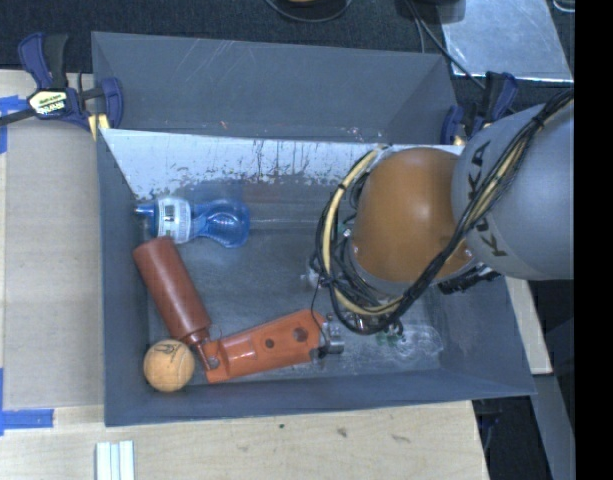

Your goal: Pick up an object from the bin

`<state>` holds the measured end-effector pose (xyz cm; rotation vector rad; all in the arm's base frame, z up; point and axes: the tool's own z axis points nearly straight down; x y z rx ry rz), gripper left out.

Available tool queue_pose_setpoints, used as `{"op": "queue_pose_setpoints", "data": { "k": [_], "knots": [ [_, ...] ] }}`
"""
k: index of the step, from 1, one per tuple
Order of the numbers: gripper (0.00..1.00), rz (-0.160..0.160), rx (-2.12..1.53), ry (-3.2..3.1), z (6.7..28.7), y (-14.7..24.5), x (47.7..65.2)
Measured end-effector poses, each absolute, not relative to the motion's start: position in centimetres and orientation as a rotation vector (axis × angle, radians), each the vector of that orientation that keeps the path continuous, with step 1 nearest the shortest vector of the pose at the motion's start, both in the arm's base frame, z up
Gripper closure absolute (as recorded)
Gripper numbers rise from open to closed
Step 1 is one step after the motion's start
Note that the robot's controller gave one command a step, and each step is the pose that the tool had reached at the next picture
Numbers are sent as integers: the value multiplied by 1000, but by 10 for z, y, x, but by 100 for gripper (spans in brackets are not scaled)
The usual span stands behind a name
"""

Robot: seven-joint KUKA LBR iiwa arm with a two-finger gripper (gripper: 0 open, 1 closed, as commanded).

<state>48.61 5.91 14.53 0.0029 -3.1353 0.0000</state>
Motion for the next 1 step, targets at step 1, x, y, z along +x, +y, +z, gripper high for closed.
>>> {"op": "queue_pose_setpoints", "data": {
  "k": [1],
  "knots": [
    [0, -1, -1, -3144, 149, 59, 488]
  ]
}}
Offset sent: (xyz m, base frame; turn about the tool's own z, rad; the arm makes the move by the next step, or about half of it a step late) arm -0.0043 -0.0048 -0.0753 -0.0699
